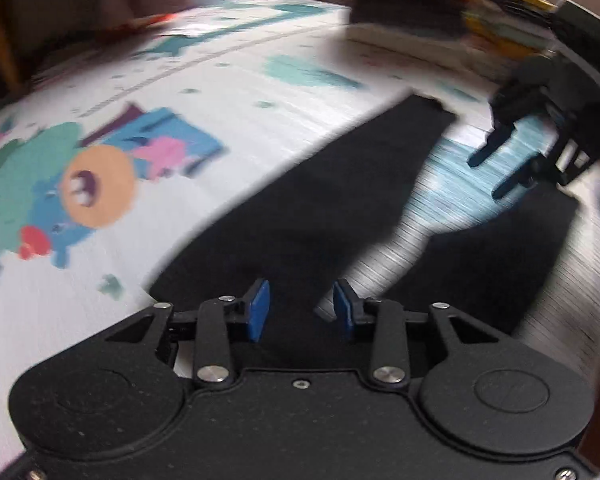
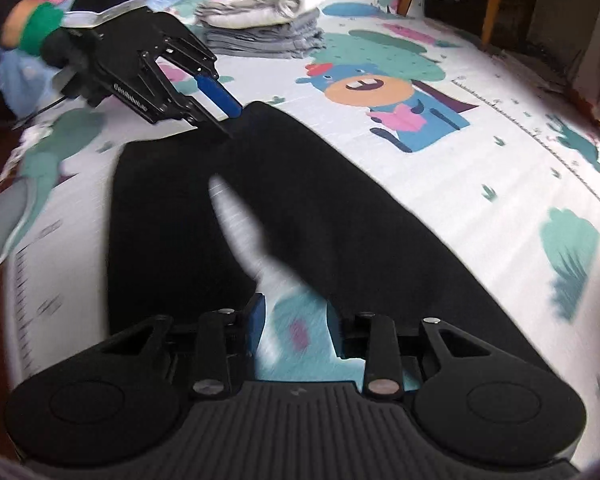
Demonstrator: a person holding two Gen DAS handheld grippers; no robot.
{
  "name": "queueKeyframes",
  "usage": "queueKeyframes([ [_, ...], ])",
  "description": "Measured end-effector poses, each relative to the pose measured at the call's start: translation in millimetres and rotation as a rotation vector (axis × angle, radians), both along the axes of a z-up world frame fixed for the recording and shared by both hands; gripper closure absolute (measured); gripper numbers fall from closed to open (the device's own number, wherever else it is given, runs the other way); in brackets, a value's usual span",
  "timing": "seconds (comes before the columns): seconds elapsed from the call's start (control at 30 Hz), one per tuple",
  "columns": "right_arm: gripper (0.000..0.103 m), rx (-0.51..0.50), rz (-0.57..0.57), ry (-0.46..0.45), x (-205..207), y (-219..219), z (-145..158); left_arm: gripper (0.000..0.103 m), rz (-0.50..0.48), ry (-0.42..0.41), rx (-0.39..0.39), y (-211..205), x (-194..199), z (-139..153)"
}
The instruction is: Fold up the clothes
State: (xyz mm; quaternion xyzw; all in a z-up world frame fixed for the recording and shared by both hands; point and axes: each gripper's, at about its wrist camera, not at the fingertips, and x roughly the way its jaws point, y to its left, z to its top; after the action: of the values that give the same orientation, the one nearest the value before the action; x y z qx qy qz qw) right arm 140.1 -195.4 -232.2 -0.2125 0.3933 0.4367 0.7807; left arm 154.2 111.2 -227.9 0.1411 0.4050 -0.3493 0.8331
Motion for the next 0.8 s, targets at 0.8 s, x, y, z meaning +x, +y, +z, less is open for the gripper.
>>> queueKeyframes([
  [0.8,0.056,-0.307,0.194,-0.094,-140.7,-74.6,-23.6,0.059,-0.431,-0.215,0.343,18.1,-119.4,-19.1],
])
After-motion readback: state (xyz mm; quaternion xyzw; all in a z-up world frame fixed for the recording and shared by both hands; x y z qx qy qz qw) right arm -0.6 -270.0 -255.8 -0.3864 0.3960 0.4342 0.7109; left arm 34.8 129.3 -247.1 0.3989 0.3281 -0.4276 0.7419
